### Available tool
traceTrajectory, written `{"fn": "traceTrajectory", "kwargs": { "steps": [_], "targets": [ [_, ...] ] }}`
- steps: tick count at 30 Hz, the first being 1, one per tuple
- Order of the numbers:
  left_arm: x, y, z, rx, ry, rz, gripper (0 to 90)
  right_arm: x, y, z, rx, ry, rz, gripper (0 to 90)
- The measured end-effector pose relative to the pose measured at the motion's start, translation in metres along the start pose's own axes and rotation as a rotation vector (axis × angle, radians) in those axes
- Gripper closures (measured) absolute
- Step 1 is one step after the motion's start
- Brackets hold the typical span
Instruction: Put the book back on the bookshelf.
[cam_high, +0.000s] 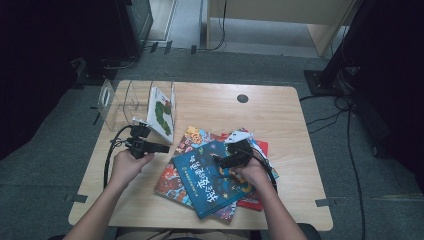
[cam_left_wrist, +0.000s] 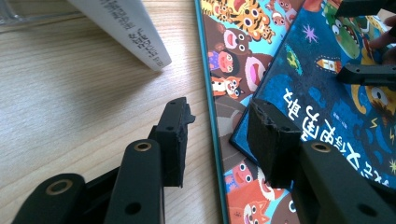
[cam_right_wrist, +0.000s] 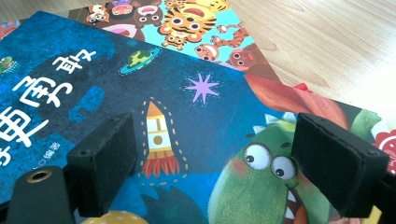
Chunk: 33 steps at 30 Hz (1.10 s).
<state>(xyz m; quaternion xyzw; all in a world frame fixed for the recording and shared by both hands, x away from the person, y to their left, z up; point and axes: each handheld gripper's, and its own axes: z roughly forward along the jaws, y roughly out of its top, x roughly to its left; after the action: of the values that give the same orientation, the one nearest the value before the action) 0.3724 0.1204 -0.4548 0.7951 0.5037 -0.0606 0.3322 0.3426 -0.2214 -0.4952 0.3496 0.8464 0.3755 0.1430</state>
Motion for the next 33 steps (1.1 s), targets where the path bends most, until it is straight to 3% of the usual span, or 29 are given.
{"fn": "traceTrajectory", "kwargs": {
  "steps": [3, 6, 10, 17, 23, 33],
  "targets": [
    [0.002, -0.004, 0.001, -0.026, -0.038, -0.016, 57.1, 0.0, 0.0, 0.0, -0.004, -0.006, 0.001, 14.4],
    [0.004, -0.007, 0.001, -0.045, -0.033, -0.009, 56.5, 0.001, -0.001, -0.001, -0.004, -0.021, 0.022, 16.9],
    [0.001, -0.01, 0.001, -0.066, -0.016, 0.03, 54.2, 0.0, -0.003, -0.006, -0.02, -0.031, 0.031, 28.9],
    [-0.005, -0.012, 0.007, -0.021, -0.01, 0.072, 51.3, -0.008, -0.007, -0.018, -0.028, -0.058, 0.049, 51.3],
    [-0.007, -0.013, 0.01, -0.006, -0.019, 0.087, 49.2, -0.011, -0.009, -0.026, -0.046, -0.055, 0.067, 60.7],
    [-0.013, -0.013, 0.01, 0.019, -0.092, 0.096, 46.0, -0.017, -0.014, -0.038, -0.057, -0.051, 0.08, 72.9]
  ]
}}
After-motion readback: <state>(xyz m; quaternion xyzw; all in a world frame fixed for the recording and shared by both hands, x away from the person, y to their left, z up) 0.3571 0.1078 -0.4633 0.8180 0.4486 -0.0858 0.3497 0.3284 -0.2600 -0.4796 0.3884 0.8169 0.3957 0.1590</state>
